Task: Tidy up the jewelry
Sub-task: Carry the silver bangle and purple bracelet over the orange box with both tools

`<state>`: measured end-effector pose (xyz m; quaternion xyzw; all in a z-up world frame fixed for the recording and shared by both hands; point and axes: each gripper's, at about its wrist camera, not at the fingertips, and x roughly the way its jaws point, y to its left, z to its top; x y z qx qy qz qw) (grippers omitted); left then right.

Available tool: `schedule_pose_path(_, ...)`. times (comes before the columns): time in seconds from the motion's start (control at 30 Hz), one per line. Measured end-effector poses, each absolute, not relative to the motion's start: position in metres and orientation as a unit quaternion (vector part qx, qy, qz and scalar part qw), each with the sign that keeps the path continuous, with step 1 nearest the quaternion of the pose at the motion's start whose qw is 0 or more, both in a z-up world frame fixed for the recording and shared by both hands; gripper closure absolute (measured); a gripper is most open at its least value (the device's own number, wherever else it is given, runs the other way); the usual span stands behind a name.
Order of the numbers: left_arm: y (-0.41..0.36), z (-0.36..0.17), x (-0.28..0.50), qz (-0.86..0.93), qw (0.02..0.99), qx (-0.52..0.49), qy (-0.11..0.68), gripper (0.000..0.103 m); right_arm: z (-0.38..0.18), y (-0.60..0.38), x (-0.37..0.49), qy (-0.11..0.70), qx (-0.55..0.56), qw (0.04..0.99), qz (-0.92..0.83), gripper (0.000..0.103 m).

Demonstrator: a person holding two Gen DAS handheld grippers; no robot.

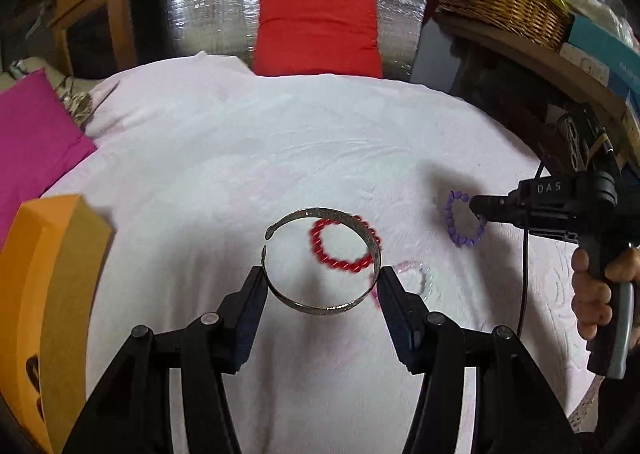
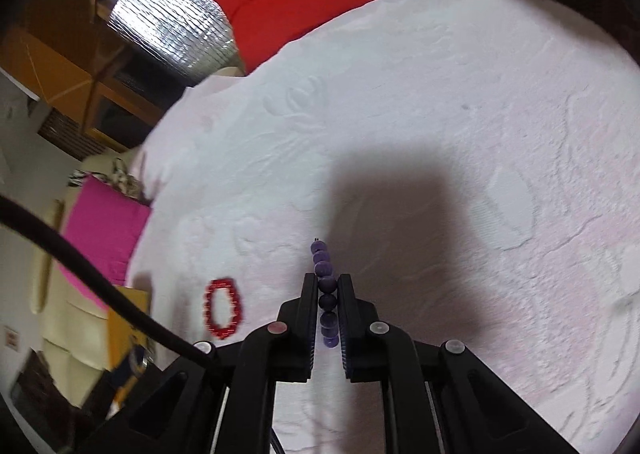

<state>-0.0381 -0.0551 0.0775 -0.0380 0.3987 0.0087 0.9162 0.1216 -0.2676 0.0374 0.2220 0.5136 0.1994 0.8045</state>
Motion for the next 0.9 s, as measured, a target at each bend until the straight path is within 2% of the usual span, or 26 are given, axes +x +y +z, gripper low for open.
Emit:
schedule_pose_path(0.23,-0.019,0.094,-0.073,0.050,0.922,-0.052,0.381,0.045,0.056,-0.237,0.108,0.494,0.237,0.800,0.246,0.092)
schedule_pose_path(0.53,0.047,0.119,-0.107,0.109,0.925,-0.060,0.358,0.045,0.082,-0.143,0.088,0.468,0.203,0.800,0.317,0.092)
schedule_pose_path(0.9,0.140,0.112,-0.140,0.201,0.907,-0.070,0.362,0.045,0.094,-0.016,0.046,0.446,0.170,0.770,0.424,0.092)
